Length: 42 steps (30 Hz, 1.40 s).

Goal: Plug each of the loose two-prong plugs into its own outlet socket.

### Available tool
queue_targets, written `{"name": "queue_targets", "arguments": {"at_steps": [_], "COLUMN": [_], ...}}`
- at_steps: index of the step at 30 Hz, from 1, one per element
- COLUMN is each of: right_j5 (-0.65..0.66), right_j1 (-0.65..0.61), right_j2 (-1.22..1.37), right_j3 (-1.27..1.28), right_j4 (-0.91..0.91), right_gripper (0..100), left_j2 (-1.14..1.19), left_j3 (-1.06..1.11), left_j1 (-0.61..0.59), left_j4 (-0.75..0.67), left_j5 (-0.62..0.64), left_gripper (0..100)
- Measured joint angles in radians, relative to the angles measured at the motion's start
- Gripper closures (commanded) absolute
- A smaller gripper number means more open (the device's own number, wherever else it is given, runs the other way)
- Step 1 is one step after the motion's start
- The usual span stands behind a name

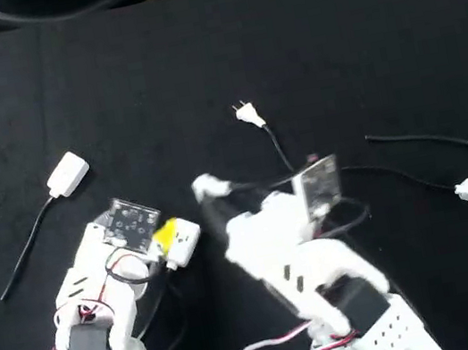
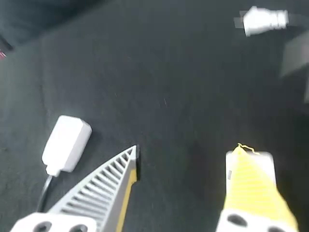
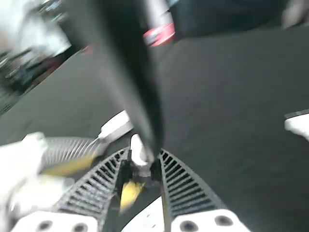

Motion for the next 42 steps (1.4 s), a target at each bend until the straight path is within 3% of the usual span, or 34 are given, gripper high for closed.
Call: {"name": "queue_targets", "arguments": {"at_steps": [4,7,12,18,31,34,42], "right_j5": [0.012,0.101,0.227,0.250,0.324,0.324,0.330], "right_j1": [0.216,0.281,0.288,0.311,0.374,0.376,0.376], "right_j2": [0.080,0.229,0.535,0.827,1.250,1.318,1.424], "right_j3": [-0.160,-0.259,-0.328,-0.420,-0.669,-0.709,-0.775], "right_j4": [0.110,0.147,0.101,0.043,0.098,0.098,0.098], "right_gripper": [98.6,98.6,98.6,98.6,98.6,98.6,98.6], "left_j2": [0.000,0.000,0.052,0.262,1.250,1.402,1.470], "left_j3": [-0.074,-0.087,-0.087,-0.183,-0.660,-0.749,-0.819], "left_j1": [0.066,0.152,0.169,0.175,0.173,0.121,0.097], "left_j4": [0.193,0.221,0.207,0.132,0.072,0.049,0.074], "left_j5": [-0.060,-0.092,-0.101,-0.101,-0.049,-0.048,-0.049], "left_gripper": [70,70,70,70,70,70,70]}}
